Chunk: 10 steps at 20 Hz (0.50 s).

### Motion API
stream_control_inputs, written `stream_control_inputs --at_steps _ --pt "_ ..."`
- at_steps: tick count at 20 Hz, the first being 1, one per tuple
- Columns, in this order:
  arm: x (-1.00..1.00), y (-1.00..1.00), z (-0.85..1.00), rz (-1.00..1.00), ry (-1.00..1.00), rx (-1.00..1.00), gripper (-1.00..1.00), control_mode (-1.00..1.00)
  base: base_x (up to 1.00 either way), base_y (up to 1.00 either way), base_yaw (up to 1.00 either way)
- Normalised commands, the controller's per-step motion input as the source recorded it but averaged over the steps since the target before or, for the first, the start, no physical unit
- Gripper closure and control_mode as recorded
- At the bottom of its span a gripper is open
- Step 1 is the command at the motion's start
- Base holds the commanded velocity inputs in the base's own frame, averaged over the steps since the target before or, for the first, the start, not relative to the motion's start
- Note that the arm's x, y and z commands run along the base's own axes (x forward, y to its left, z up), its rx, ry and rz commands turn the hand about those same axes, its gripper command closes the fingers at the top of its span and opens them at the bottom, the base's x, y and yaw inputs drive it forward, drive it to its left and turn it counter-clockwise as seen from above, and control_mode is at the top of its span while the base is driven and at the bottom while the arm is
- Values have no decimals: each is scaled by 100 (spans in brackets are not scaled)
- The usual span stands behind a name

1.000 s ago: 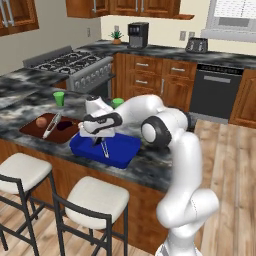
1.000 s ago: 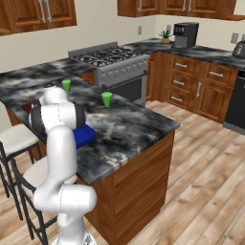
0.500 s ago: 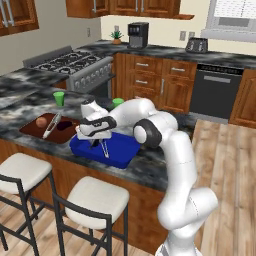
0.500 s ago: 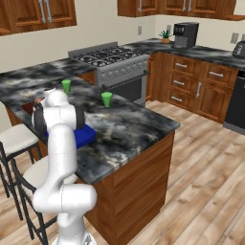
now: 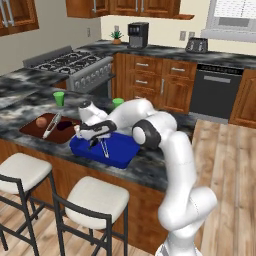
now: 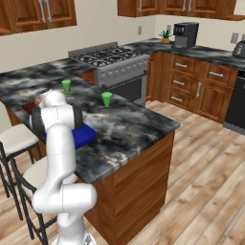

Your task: Gather the onion and eggplant from the fridge and place them on a tray on the dining counter. Then gather the fish and chicken drumstick from the fridge and place them on the other tray.

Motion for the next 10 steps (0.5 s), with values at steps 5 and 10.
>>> stream_control_inputs --at_steps 5,10 --pt "0 -8 8 -2 -23 7 -100 -100 0 0 0" --pt "-38 -38 50 0 -12 21 -100 -100 0 0 0"
